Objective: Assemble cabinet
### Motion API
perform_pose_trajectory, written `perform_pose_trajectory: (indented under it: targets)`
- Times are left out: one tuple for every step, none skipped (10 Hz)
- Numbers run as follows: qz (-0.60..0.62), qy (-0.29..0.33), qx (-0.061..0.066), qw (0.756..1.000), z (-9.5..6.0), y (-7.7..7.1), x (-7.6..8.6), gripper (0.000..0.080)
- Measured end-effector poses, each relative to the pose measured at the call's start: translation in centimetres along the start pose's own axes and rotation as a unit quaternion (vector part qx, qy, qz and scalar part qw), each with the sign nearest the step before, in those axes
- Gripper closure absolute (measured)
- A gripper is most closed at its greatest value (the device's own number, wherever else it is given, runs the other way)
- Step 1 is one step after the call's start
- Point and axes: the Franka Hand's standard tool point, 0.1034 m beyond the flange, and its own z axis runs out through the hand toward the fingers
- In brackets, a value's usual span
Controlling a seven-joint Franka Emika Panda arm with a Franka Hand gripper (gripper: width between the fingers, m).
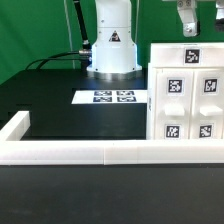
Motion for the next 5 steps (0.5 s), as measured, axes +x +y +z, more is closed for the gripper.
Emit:
perform_pose_trajectory:
  targets:
    - [-0.052,-0.007,-0.003,0.999,0.19,0.0,-0.17,0.0002]
    - [-0.105,-0.016,-0.005,0.994,0.53,-0.03,-0.4,0.0002]
    - [-0.156,-0.024,-0.007,0.987,0.74,0.02,-0.57,0.0002]
    - [-0.203,-0.033,-0.009,0.979,0.97,0.02,-0.7,0.0002]
    - [-0.227,-0.039,-0.01,0.973,1.19,0.01,-0.8,0.0002]
